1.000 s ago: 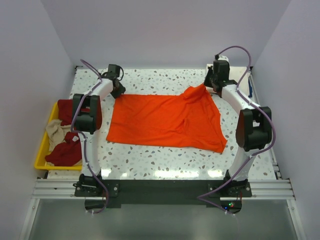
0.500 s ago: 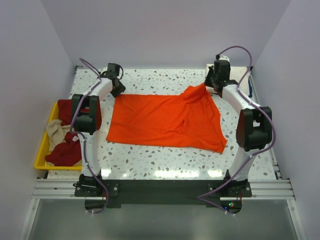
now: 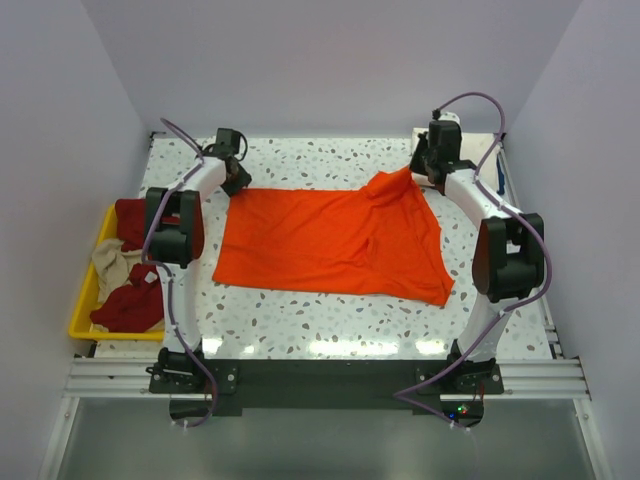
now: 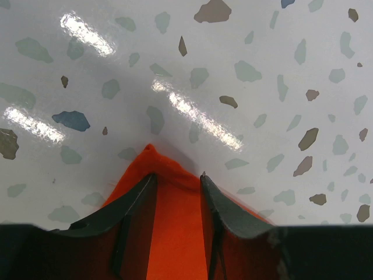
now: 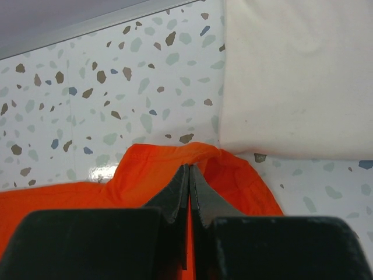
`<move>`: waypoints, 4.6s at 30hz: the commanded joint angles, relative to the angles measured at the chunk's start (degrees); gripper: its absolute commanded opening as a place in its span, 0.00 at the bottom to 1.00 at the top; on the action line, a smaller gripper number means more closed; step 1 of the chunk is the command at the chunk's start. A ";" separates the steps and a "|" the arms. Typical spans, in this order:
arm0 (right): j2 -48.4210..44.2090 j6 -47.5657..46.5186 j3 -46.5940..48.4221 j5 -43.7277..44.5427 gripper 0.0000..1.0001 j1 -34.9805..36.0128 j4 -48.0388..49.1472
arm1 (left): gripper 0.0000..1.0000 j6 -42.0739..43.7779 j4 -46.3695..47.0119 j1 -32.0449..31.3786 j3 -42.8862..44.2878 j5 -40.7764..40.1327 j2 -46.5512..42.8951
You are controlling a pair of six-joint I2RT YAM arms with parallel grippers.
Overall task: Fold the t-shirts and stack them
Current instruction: Fold the tshirt
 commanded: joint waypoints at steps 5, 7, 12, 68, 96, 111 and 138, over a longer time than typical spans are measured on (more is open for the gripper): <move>-4.36 0.75 -1.17 -0.06 0.00 -0.72 3.40 | 0.38 -0.16 -1.77 -0.31 1.60 -2.05 2.52; -4.98 0.93 -1.87 -0.06 0.00 -0.89 3.40 | 0.34 0.02 -2.04 -0.31 1.34 -2.32 2.52; -6.21 1.63 -3.01 -0.24 0.00 -1.60 3.31 | 0.25 0.55 -2.13 -0.22 1.08 -2.32 1.99; -48.65 11.82 -41.07 -5.33 0.00 -2.30 -8.90 | 0.00 0.02 9.47 0.22 -34.52 1.37 -31.14; -57.72 14.37 -50.12 -6.31 0.00 -2.30 -13.48 | 0.00 -1.03 11.58 0.22 -44.72 4.45 -37.12; -57.45 12.88 -45.55 -2.70 0.00 -2.21 -18.22 | 0.00 0.55 8.69 1.36 -43.39 4.45 -40.11; -48.07 10.86 -45.31 -13.52 0.57 1.99 -6.90 | 0.53 7.22 9.29 4.26 -45.86 15.78 -46.17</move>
